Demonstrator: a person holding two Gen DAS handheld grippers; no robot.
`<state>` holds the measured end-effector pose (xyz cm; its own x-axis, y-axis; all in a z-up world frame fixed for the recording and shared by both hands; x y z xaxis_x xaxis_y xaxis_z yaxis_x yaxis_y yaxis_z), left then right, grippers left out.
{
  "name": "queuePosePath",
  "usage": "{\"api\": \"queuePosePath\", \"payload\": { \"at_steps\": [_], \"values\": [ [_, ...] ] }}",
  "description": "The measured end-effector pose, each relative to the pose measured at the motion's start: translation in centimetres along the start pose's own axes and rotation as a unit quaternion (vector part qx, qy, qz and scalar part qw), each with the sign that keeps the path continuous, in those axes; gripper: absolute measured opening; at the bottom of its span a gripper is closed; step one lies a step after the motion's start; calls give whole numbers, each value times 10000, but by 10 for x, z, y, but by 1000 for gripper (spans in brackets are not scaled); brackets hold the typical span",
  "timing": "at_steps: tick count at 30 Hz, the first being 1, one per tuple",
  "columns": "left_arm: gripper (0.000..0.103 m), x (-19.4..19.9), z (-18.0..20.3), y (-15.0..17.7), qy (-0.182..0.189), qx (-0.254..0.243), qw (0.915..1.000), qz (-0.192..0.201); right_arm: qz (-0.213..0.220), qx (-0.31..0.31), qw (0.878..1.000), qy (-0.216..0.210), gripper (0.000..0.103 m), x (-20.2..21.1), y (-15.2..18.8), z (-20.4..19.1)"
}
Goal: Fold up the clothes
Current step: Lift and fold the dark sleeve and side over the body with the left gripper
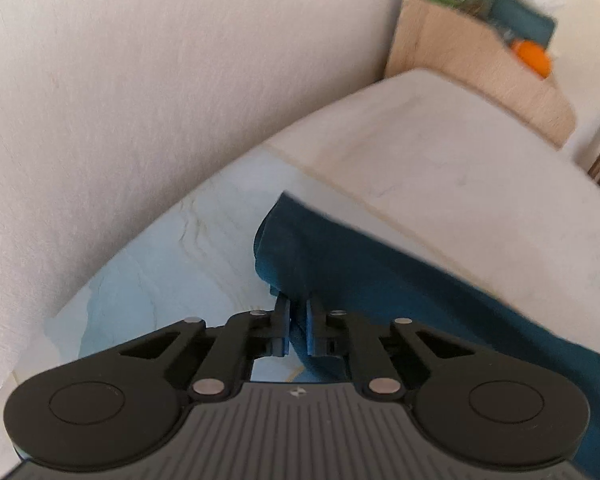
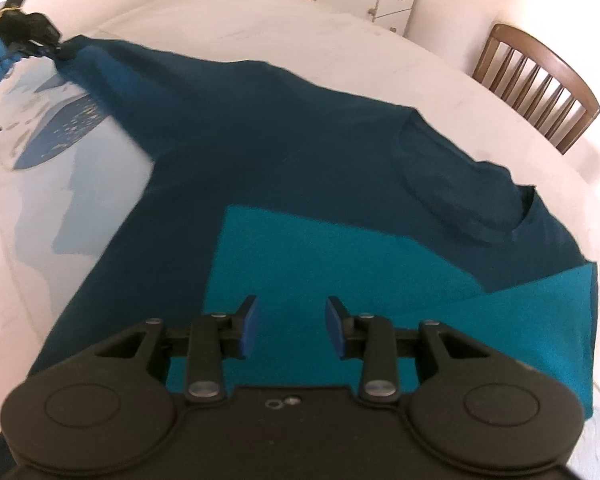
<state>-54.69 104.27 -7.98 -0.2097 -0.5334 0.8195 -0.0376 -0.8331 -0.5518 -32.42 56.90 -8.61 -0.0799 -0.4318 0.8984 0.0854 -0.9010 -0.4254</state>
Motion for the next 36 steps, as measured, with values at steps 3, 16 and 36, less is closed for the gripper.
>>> {"api": "queuePosePath", "payload": {
  "at_steps": [3,16,36],
  "values": [
    [6,25,16,4,421,-130,9987,261,63,-66,10000,13,103,-11,-16,11],
    [6,185,142,93,2824,-1505,9437,836,401,108,9984,-383,103,-53,-83,-13],
    [6,256,273,241,4600,-2261,8586,-119,101,-530,9969,-574,103,14,39,73]
  ]
}}
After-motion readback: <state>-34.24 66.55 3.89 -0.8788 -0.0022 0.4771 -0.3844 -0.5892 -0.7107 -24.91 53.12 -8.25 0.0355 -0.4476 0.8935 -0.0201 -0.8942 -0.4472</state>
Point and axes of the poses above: each gripper's, at about its wrist camera, not at the fingertips, and x roughly against the way its jaws point, z to its right, y to its underside, the point moved 3 cm from there along -x, roughly the way its jaws point, and after that the axes turned 9 degrees about x, right-handed, at the moved point
